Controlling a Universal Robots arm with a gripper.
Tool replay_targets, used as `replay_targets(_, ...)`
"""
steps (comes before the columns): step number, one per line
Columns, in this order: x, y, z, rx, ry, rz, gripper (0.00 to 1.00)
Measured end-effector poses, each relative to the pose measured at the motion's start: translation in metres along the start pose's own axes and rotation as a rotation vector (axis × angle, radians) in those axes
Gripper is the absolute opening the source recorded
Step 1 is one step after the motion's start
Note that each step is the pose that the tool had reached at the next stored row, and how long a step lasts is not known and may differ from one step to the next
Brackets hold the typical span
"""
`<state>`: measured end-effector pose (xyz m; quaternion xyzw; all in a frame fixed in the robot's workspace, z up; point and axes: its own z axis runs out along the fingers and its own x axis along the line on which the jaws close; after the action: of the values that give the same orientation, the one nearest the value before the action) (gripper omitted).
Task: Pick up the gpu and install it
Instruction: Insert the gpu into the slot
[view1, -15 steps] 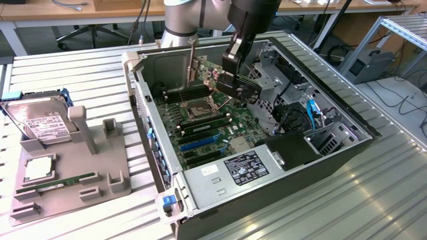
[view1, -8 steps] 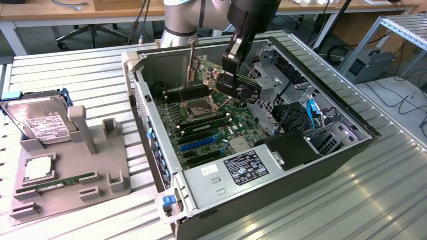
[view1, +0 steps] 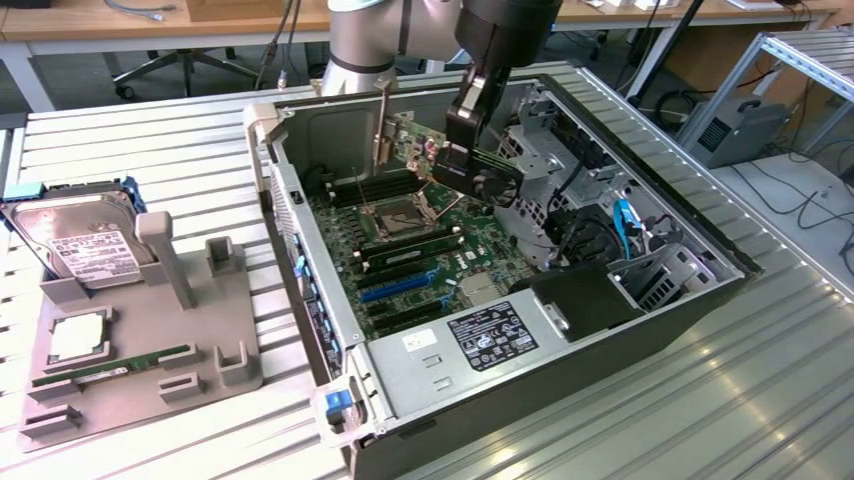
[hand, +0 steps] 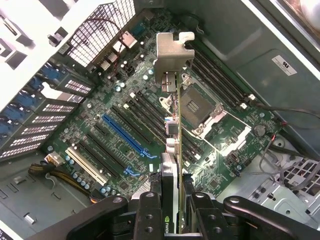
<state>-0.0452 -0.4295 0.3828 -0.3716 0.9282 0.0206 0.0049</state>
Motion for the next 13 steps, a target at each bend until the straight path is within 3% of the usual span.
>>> replay_targets(13,-0.0002,-0.0002,0.0,-0.0005,0.0007,-0.02,0.27)
